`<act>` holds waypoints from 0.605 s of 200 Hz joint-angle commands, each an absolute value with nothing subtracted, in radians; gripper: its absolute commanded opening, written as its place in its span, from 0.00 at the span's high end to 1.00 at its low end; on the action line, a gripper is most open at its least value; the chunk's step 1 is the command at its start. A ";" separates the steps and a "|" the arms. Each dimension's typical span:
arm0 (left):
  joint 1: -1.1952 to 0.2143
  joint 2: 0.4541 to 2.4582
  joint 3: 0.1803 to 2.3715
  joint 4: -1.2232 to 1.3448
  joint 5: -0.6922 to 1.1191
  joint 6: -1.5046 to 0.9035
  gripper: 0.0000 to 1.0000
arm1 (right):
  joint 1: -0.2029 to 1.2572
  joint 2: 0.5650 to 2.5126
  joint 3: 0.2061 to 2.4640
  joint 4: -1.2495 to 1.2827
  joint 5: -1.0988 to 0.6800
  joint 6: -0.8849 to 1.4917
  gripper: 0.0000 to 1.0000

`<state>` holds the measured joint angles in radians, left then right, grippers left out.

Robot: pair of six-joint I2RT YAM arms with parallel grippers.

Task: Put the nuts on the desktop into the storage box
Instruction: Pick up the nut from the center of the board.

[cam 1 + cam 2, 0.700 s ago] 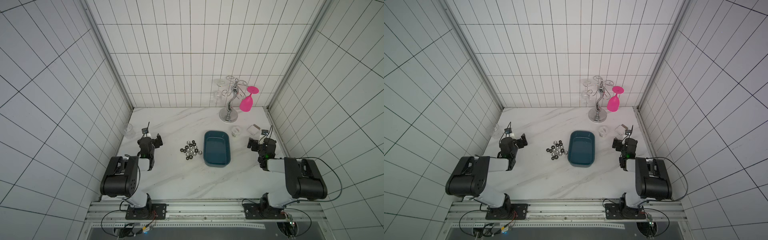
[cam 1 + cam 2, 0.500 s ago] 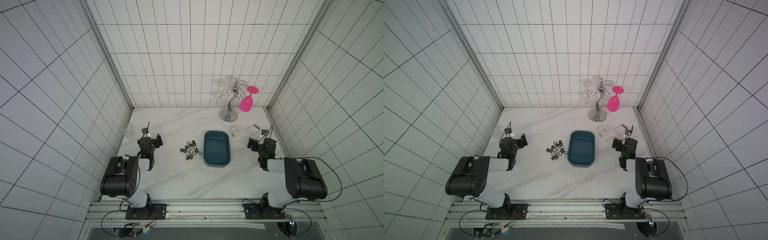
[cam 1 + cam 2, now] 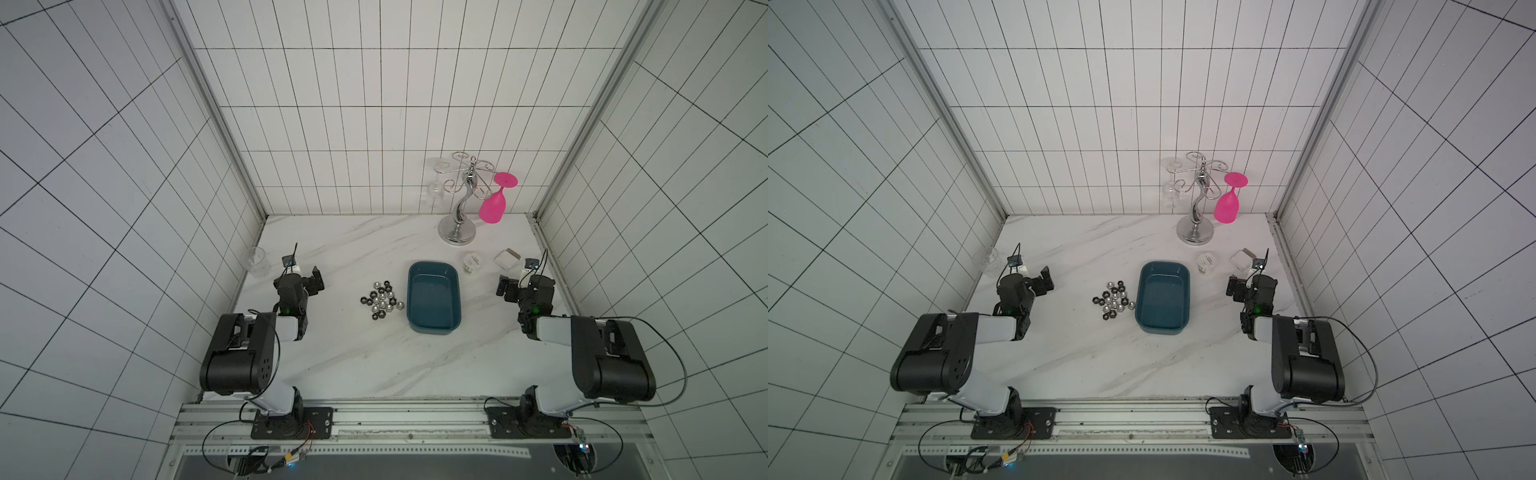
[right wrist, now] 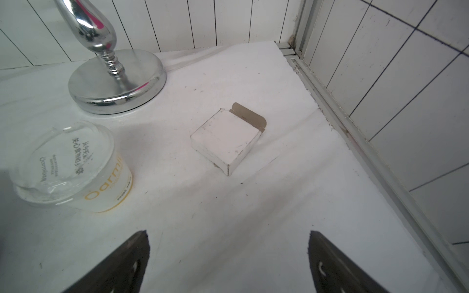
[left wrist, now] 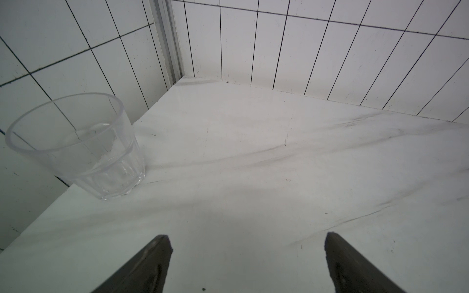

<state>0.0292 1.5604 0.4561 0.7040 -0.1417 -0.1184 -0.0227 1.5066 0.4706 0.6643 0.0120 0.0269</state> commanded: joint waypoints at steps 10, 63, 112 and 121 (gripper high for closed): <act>0.027 1.428 0.630 0.366 -0.122 -0.125 0.02 | -0.028 1.389 0.648 0.374 0.073 0.064 0.01; -0.029 1.296 0.884 -0.095 -0.024 -0.247 0.02 | 0.157 1.279 1.083 -0.326 0.183 0.057 0.03; -0.081 1.188 0.950 -0.333 0.089 -0.364 0.02 | 0.489 1.359 1.336 -0.626 0.032 0.111 0.05; -0.089 1.153 0.930 -0.337 0.095 -0.374 0.02 | 0.551 1.390 1.361 -0.632 0.005 0.114 0.06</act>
<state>-0.0753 1.2263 0.9440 -0.1806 0.0296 -0.3038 0.4335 1.3216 1.3033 -0.4278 0.0849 0.0841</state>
